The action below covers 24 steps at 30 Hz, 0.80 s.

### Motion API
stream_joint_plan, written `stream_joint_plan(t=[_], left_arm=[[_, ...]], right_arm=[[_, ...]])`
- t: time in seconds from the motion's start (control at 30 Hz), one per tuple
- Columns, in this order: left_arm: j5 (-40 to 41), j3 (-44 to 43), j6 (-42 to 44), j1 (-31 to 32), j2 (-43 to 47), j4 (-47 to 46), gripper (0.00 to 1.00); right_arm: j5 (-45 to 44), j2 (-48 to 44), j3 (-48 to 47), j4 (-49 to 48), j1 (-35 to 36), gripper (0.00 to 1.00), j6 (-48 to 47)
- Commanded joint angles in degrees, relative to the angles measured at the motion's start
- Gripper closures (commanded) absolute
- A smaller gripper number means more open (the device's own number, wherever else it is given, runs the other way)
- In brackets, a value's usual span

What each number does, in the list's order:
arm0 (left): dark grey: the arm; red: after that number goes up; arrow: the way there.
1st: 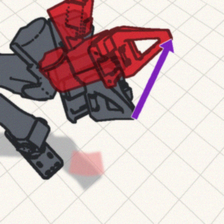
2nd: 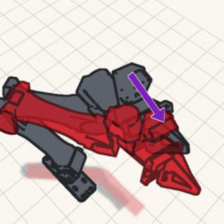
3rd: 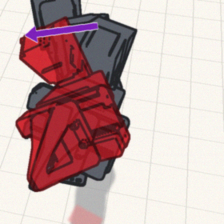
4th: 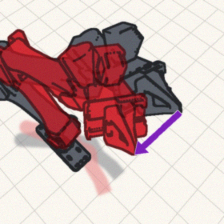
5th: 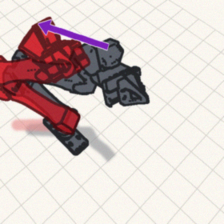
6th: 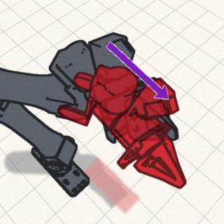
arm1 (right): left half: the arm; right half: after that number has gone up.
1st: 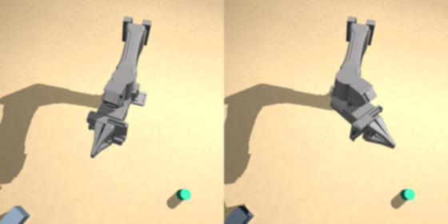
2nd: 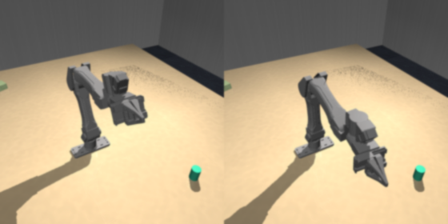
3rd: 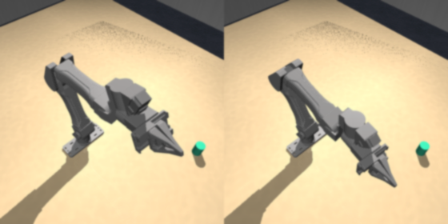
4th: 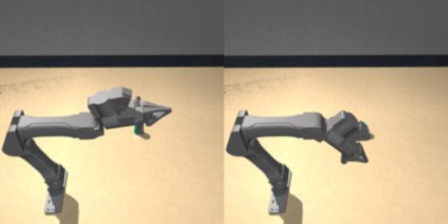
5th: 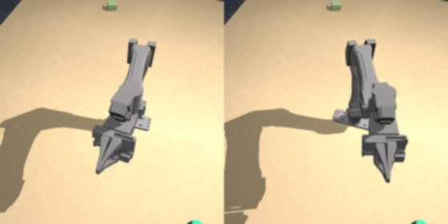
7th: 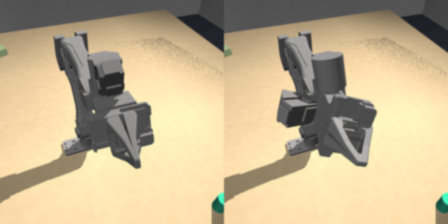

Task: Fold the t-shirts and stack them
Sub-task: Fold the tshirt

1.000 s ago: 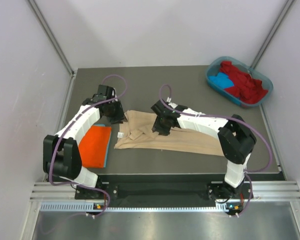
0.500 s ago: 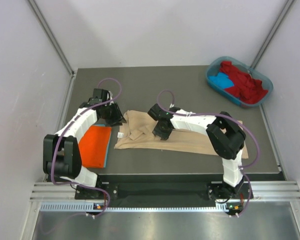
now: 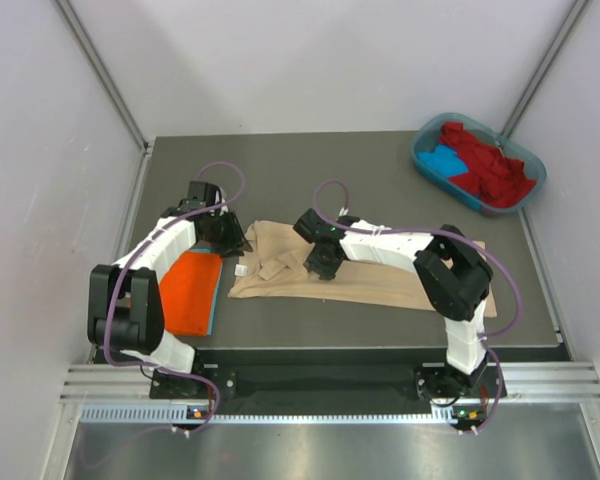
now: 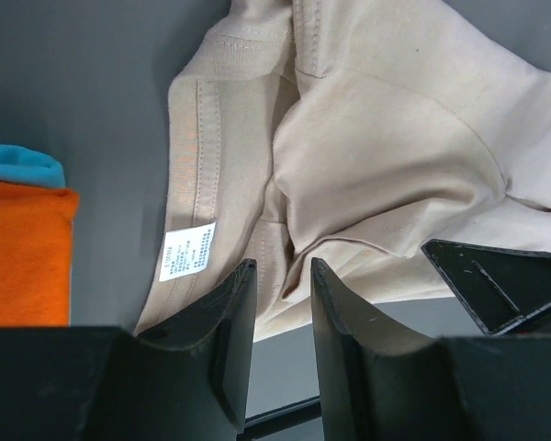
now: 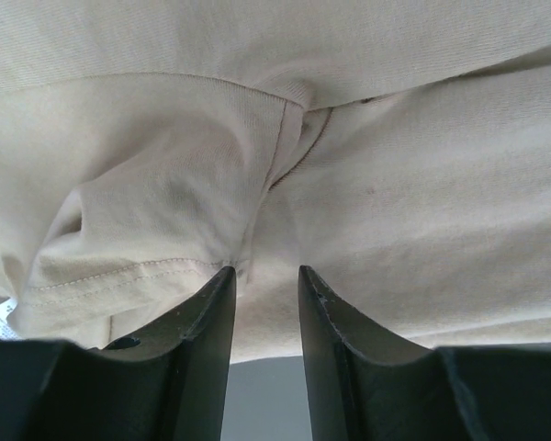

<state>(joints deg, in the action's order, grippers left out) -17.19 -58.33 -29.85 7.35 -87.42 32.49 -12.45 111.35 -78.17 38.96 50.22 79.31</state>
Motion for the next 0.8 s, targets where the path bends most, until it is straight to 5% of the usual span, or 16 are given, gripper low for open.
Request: stream_joint_plan(t=[0.0, 0.77], left_arm=[[0.4, 0.0, 1.2, -0.3, -0.3, -2.3, 0.65], [1.1, -1.2, 2.9, -0.3, -1.3, -1.4, 0.65]], right_arm=[[-1.9, -3.9, -2.3, 0.3, 1.1, 0.66, 1.0], [-1.3, 2.6, -4.8, -1.6, 1.4, 0.69, 0.9]])
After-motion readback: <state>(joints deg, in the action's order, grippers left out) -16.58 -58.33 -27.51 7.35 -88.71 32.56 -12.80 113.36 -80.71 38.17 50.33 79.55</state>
